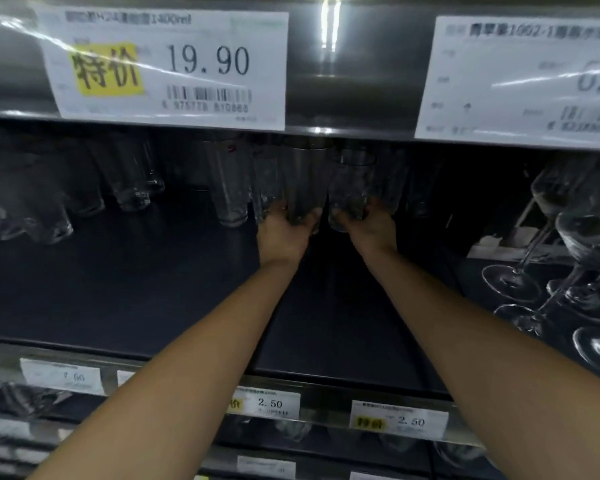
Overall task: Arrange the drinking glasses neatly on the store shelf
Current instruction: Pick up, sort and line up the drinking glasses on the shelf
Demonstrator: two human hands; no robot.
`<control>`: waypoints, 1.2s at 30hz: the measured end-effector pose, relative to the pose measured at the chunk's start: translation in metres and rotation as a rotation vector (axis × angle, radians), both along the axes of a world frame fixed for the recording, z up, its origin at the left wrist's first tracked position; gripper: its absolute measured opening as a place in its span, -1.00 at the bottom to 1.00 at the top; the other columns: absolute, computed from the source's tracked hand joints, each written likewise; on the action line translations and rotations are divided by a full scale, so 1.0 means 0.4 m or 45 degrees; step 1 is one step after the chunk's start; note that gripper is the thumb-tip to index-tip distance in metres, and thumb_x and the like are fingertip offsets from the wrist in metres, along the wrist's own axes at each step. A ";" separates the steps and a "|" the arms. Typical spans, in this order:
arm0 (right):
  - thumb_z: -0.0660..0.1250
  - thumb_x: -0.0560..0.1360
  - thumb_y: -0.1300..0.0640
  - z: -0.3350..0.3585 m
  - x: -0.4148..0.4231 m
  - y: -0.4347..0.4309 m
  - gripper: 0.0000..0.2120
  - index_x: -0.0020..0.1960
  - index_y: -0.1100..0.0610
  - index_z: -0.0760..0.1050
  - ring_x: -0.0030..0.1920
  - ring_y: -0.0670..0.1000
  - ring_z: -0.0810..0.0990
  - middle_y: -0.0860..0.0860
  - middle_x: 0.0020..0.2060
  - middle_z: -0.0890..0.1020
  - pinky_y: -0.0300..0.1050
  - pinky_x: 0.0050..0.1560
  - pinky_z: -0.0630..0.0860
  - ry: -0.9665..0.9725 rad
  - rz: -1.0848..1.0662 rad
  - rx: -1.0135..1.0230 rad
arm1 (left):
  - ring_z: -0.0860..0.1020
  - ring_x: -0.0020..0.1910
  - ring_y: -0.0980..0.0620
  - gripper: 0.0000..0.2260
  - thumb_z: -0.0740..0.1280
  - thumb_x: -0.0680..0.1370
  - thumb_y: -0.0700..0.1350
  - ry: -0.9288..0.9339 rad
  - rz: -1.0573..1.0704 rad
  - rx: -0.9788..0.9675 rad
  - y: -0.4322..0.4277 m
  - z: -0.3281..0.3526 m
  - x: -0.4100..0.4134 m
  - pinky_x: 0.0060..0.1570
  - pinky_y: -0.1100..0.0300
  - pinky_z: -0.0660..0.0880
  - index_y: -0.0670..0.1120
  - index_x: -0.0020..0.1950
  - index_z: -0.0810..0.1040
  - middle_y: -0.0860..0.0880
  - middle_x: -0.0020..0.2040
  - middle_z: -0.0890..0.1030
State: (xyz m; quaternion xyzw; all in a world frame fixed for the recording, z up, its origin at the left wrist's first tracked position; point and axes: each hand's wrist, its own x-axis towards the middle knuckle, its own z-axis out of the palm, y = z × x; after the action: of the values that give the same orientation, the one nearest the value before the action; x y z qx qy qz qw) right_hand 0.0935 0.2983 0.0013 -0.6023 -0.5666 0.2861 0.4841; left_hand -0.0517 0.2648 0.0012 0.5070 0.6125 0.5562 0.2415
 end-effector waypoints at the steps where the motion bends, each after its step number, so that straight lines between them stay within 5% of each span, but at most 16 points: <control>1: 0.49 0.42 -0.14 -0.002 0.004 0.000 -0.42 0.37 0.02 0.45 0.10 -0.04 0.61 -0.06 0.15 0.65 -0.21 0.09 0.54 0.017 0.002 0.013 | 0.58 0.14 0.04 -0.46 0.49 0.46 0.14 -0.005 -0.007 -0.001 -0.003 0.001 0.001 0.15 0.17 0.54 -0.10 0.33 0.49 0.01 0.18 0.62; 5: 0.55 0.37 -0.06 0.000 0.028 -0.020 -0.33 0.41 0.04 0.42 0.13 -0.07 0.62 -0.06 0.16 0.66 -0.11 0.23 0.55 0.127 0.042 0.030 | 0.59 0.09 0.07 -0.44 0.53 0.43 0.10 -0.042 -0.065 -0.002 -0.014 0.003 -0.001 0.07 0.26 0.51 -0.09 0.32 0.45 -0.01 0.16 0.63; 11: 0.57 0.39 0.10 -0.001 0.077 -0.092 -0.56 0.21 0.02 0.53 0.10 -0.08 0.63 -0.07 0.08 0.65 -0.09 0.23 0.55 0.218 0.108 0.030 | 0.56 0.12 0.11 -0.32 0.59 0.38 0.03 -0.156 -0.362 -0.048 -0.046 -0.003 -0.020 0.05 0.31 0.51 -0.03 0.37 0.33 0.03 0.15 0.56; 17: 0.60 0.34 0.12 0.003 0.111 -0.169 -0.40 0.28 0.13 0.42 0.10 -0.04 0.62 -0.01 0.10 0.62 -0.16 0.13 0.57 0.246 0.093 -0.022 | 0.55 0.15 0.11 -0.40 0.58 0.40 -0.05 -0.155 -0.513 -0.098 -0.100 0.010 -0.033 -0.04 0.40 0.48 -0.04 0.34 0.38 0.03 0.15 0.56; 21: 0.55 0.35 0.31 0.013 0.143 -0.220 -0.63 0.10 0.27 0.52 -0.05 0.05 0.67 0.09 -0.09 0.67 -0.32 -0.19 0.56 0.291 0.134 -0.034 | 0.54 0.10 0.15 -0.39 0.56 0.42 -0.15 -0.247 -0.527 -0.141 -0.134 0.018 -0.035 -0.07 0.43 0.45 -0.04 0.33 0.28 -0.03 0.20 0.56; 24: 0.58 0.26 0.23 0.014 0.160 -0.256 -0.47 0.17 0.33 0.50 -0.03 0.04 0.69 0.14 -0.04 0.69 -0.19 -0.13 0.55 0.313 0.201 -0.052 | 0.53 0.11 0.15 -0.37 0.55 0.42 -0.20 -0.260 -0.567 -0.135 -0.173 0.029 -0.045 0.00 0.39 0.46 -0.01 0.34 0.26 0.02 0.15 0.54; 28: 0.58 0.35 0.22 0.034 0.155 -0.305 -0.60 0.11 0.31 0.55 -0.10 -0.04 0.65 0.09 -0.10 0.69 -0.24 -0.16 0.54 0.249 0.359 -0.117 | 0.59 0.22 0.00 -0.29 0.64 0.29 -0.07 -0.201 -0.703 -0.134 -0.226 0.035 -0.074 0.21 0.18 0.51 -0.10 0.36 0.41 -0.01 0.18 0.62; 32: 0.59 0.36 -0.01 0.068 0.136 -0.349 -0.58 0.16 -0.01 0.57 0.03 -0.19 0.63 -0.13 0.02 0.68 -0.36 -0.06 0.49 0.275 0.445 -0.191 | 0.65 0.01 0.10 -0.60 0.62 0.34 -0.04 -0.151 -0.565 -0.064 -0.296 0.073 -0.071 0.00 0.24 0.55 -0.09 0.07 0.57 0.03 -0.04 0.68; 36: 0.59 0.35 0.03 0.088 0.107 -0.381 -0.70 0.04 0.01 0.63 0.01 -0.09 0.68 -0.08 -0.08 0.73 -0.25 -0.04 0.53 0.313 0.500 -0.225 | 0.64 0.02 0.12 -0.56 0.63 0.34 -0.05 -0.229 -0.363 -0.047 -0.361 0.086 -0.074 -0.03 0.30 0.55 -0.09 0.09 0.52 0.05 -0.02 0.66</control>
State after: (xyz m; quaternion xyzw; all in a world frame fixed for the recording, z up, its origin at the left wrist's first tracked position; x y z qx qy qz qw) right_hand 0.1365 0.1461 0.0364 -0.4813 -0.5823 0.4944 0.4300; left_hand -0.0811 0.1205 0.0357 0.5325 0.5204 0.5481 0.3811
